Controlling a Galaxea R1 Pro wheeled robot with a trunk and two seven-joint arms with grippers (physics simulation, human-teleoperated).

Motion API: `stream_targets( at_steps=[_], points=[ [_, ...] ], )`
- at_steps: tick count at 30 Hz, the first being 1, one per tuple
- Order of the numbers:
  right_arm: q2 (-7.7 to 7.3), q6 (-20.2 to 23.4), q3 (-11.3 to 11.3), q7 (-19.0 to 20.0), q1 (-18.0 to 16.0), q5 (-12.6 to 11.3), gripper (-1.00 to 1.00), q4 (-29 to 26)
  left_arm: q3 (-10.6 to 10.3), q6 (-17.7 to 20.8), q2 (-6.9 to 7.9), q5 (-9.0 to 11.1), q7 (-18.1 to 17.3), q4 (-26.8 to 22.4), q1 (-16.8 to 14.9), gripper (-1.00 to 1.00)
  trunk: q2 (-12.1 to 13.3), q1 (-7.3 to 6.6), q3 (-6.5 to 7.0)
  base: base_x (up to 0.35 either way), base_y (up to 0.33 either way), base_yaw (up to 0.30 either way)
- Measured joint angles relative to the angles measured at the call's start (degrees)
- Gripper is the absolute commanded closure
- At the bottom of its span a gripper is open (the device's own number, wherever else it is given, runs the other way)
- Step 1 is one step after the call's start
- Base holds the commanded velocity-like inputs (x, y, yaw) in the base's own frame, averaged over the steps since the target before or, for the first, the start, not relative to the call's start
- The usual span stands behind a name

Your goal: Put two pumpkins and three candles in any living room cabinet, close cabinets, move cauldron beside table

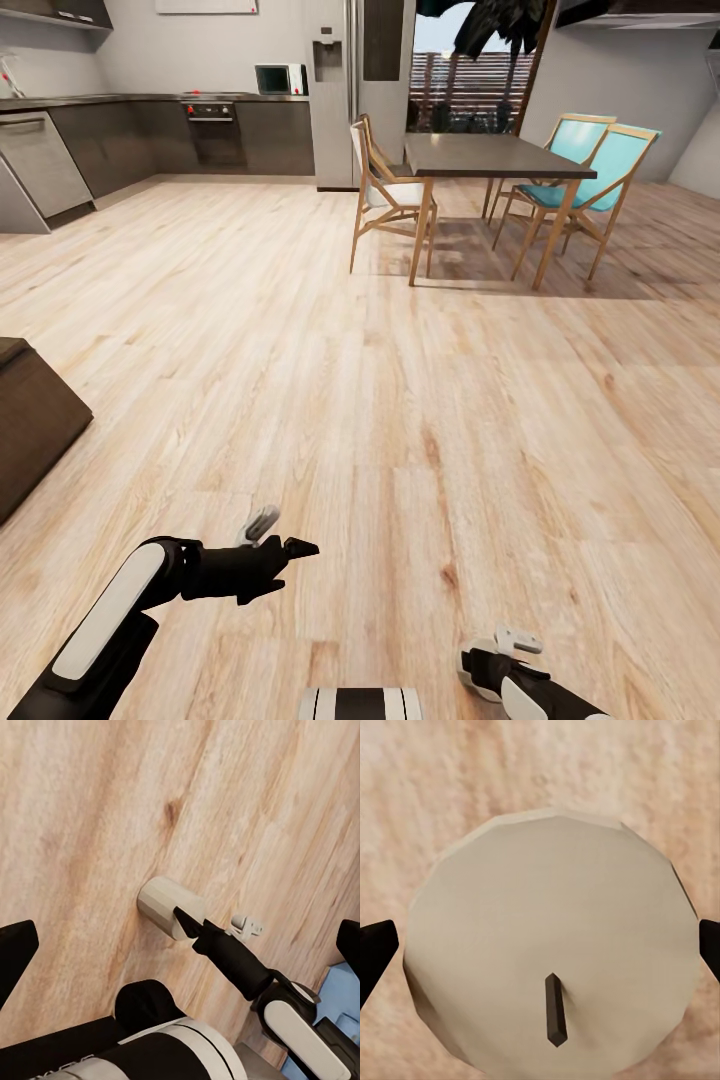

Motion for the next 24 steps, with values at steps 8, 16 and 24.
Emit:
stream_targets(
  at_steps=[8, 16, 24],
  points=[
    [-0.03, 0.00, -0.01, 0.02, 0.00, -0.07, 1.00, 0.00, -0.01, 0.00, -0.16, 0.00, 0.00, 0.00, 0.02, -1.00, 0.00, 0.00, 0.00, 0.000, 0.000, 0.000],
    [0.01, 0.00, -0.01, 0.02, -0.01, 0.04, 1.00, -0.04, -0.09, -0.01, -0.18, -0.01, 0.00, 0.00, 0.00, -1.00, 0.09, -0.18, 1.55, 0.000, 0.000, 0.000],
    [-0.02, 0.00, -0.01, 0.02, 0.00, 0.04, 1.00, -0.17, -0.09, -0.01, -0.18, 0.02, 0.00, 0.00, 0.00, -1.00, 0.20, -0.39, 3.32, 0.000, 0.000, 0.000]
  ],
)
